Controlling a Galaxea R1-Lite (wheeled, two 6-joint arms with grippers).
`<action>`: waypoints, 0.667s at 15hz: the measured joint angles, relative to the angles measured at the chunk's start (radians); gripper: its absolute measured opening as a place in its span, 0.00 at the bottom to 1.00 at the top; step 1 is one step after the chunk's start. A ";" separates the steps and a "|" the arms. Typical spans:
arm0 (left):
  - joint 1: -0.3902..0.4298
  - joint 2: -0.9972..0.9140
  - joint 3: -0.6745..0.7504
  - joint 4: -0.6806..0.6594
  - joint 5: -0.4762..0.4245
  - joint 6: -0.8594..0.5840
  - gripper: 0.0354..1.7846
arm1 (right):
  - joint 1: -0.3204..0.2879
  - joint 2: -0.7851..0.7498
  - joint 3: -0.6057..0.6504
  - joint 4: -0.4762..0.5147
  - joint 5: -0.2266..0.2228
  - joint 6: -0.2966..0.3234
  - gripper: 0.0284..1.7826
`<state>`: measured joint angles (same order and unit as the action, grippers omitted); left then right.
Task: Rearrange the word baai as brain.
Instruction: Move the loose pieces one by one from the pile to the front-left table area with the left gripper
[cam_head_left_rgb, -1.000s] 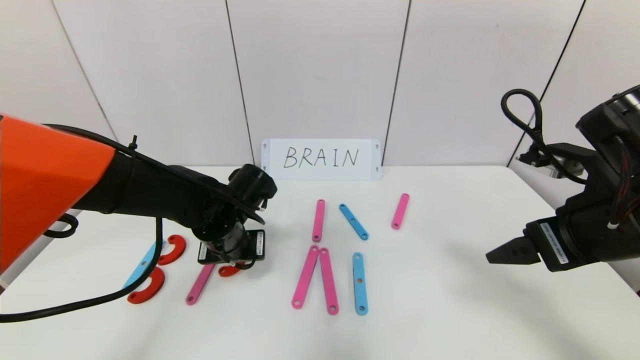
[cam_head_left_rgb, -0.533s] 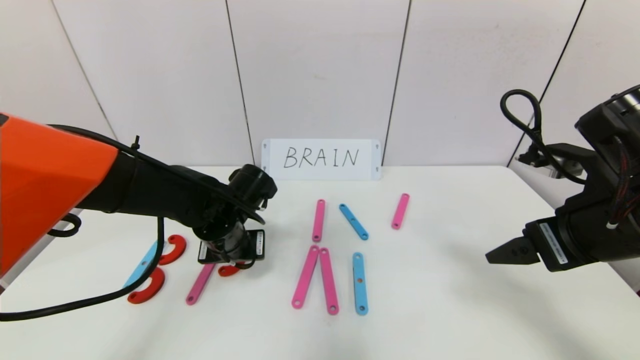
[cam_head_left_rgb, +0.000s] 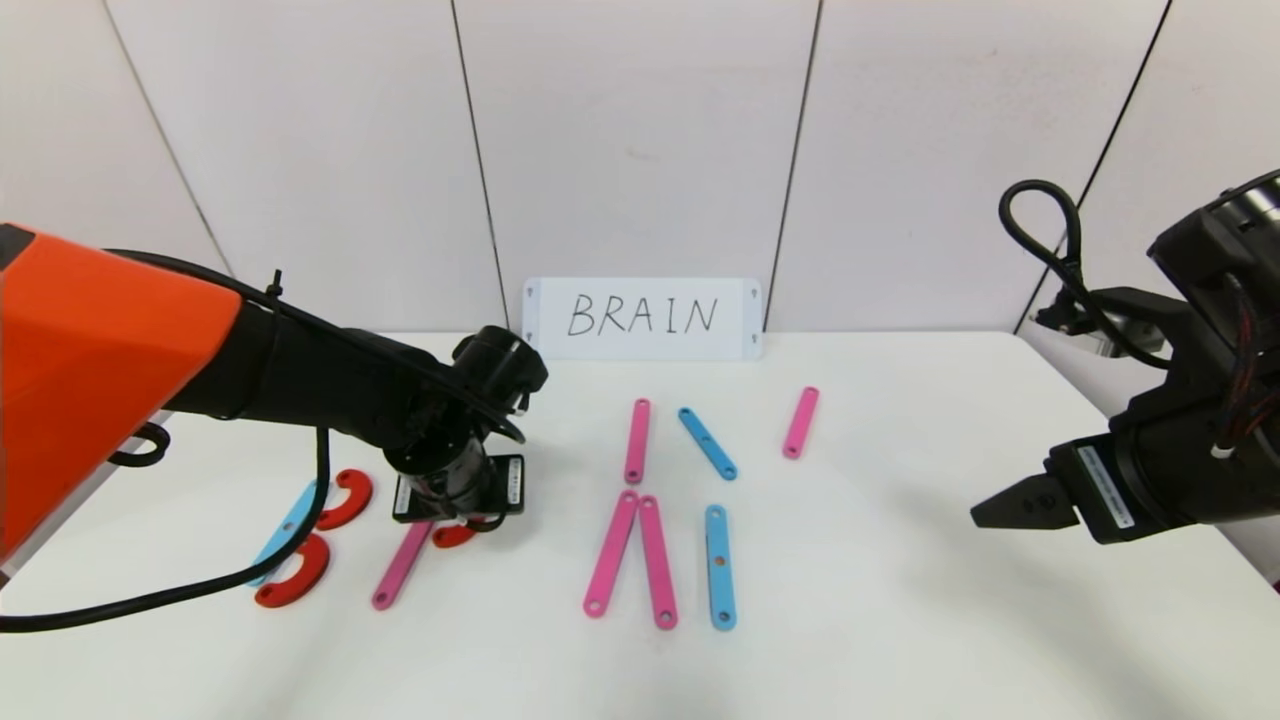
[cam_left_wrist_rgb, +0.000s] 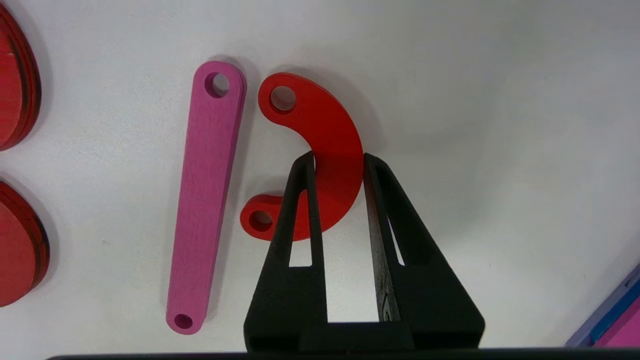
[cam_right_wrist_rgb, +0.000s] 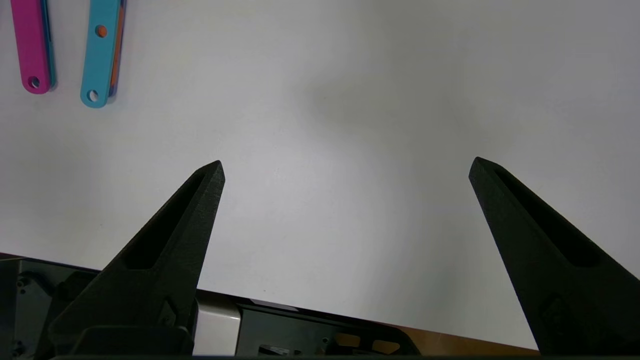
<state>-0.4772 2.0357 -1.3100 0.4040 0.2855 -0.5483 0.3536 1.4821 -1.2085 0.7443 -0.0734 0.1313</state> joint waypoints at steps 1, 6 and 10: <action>0.001 0.002 -0.001 0.000 0.000 0.000 0.15 | 0.003 0.001 0.001 0.000 0.000 0.000 0.96; 0.001 0.008 -0.003 0.000 -0.001 -0.001 0.15 | 0.005 0.004 0.001 0.000 0.000 0.000 0.96; -0.001 0.009 -0.007 0.006 -0.002 -0.004 0.15 | 0.005 0.004 0.001 0.000 0.000 0.000 0.96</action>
<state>-0.4785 2.0449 -1.3166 0.4098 0.2838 -0.5526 0.3587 1.4864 -1.2074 0.7443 -0.0734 0.1313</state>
